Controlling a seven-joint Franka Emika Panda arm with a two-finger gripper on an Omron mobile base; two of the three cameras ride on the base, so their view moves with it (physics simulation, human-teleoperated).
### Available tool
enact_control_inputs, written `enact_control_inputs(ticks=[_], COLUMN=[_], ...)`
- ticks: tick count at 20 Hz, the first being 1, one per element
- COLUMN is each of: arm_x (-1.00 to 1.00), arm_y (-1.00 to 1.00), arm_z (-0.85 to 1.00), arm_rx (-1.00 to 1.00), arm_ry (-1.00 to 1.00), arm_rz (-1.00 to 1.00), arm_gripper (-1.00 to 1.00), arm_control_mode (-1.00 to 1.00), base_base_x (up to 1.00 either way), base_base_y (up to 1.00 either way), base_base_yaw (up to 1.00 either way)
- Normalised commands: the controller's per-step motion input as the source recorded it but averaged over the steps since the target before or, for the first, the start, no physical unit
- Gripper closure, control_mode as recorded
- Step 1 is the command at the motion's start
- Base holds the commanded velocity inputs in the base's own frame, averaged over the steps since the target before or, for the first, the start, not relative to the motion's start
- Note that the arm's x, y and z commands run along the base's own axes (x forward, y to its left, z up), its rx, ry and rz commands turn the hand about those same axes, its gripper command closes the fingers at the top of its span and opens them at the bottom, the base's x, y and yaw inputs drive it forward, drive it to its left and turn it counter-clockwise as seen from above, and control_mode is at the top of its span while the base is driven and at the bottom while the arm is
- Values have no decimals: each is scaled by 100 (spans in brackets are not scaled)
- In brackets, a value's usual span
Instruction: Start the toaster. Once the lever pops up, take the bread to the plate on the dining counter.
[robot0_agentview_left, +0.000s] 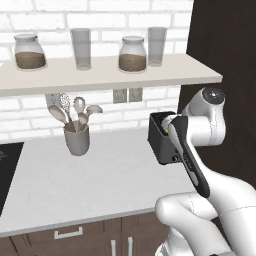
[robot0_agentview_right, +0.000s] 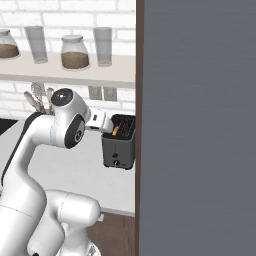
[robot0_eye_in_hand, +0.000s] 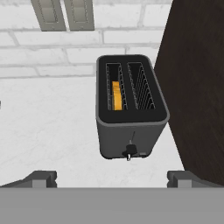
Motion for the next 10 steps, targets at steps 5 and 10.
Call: enact_control_inputs(ticks=[5,10], arm_x=[0,0], arm_y=[0,0], arm_z=[0,0], arm_rx=[0,0], arm_ry=[0,0], arm_rz=[0,0], arm_gripper=[-100,-100], arm_control_mode=[-100,-100], base_base_x=[0,0], base_base_y=[0,0], base_base_yaw=[0,0])
